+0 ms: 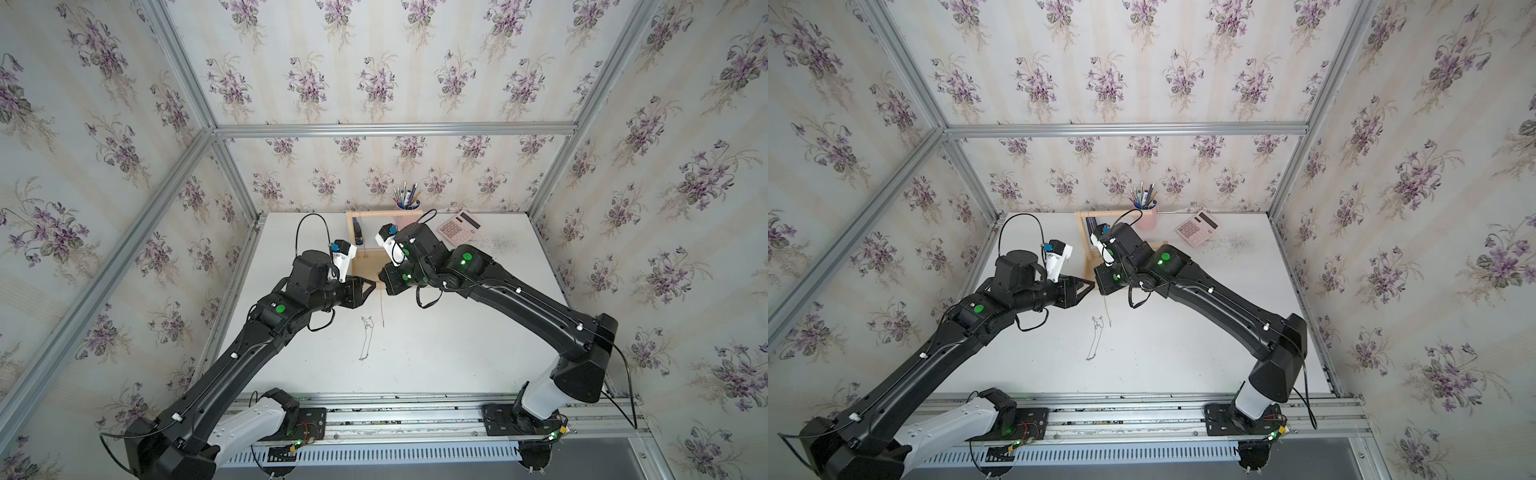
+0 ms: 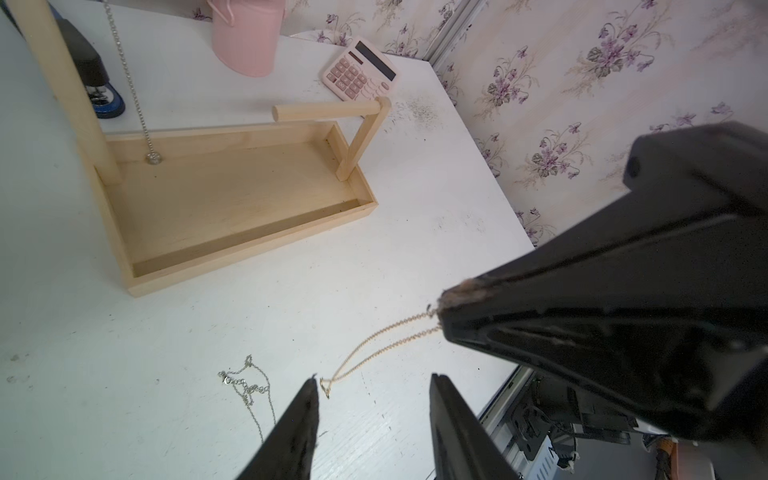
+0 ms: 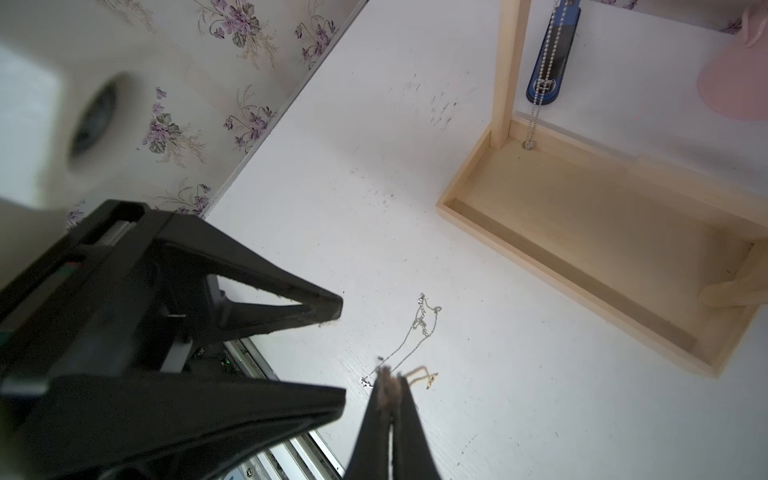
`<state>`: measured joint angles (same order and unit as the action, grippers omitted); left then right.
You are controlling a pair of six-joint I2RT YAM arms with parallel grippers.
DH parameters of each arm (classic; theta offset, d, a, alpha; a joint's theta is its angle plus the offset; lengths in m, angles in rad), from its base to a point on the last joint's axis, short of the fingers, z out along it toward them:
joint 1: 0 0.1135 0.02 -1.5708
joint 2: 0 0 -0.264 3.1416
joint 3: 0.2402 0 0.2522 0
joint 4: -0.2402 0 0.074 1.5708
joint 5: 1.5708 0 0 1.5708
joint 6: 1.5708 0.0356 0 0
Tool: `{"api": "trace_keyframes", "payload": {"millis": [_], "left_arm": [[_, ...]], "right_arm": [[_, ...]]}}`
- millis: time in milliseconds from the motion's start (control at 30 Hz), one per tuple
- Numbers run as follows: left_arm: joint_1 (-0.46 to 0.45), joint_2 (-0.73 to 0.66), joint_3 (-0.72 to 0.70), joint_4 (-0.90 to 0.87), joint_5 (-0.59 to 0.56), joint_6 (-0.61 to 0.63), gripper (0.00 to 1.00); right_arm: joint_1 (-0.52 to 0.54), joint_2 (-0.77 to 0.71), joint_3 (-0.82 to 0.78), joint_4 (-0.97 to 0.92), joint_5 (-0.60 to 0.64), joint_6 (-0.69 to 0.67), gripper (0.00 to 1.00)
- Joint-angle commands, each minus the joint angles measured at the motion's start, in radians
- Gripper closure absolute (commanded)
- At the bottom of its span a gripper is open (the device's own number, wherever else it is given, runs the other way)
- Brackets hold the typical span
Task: Hang the necklace on the jewelry display stand
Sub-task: Pick up the necklace from the center of the board.
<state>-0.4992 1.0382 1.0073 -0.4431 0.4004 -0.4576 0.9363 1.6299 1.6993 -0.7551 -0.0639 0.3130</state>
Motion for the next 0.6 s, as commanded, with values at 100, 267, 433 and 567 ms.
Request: {"api": "trace_keyframes", "payload": {"millis": [100, 267, 433, 567], "left_arm": [[-0.022, 0.006, 0.037, 0.01, 0.018, 0.044, 0.54], [-0.025, 0.018, 0.059, 0.0, 0.014, 0.058, 0.54], [-0.027, 0.03, 0.065, 0.005, 0.007, 0.063, 0.54], [-0.028, 0.043, 0.075, 0.008, 0.005, 0.066, 0.55]], "right_arm": [[0.001, -0.016, 0.024, -0.01, -0.019, -0.002, 1.0], [0.001, -0.031, 0.025, -0.003, -0.028, 0.006, 1.0], [0.001, -0.046, 0.026, 0.0, -0.039, 0.007, 0.99], [-0.001, -0.05, 0.038, -0.004, -0.042, 0.008, 0.99]]}}
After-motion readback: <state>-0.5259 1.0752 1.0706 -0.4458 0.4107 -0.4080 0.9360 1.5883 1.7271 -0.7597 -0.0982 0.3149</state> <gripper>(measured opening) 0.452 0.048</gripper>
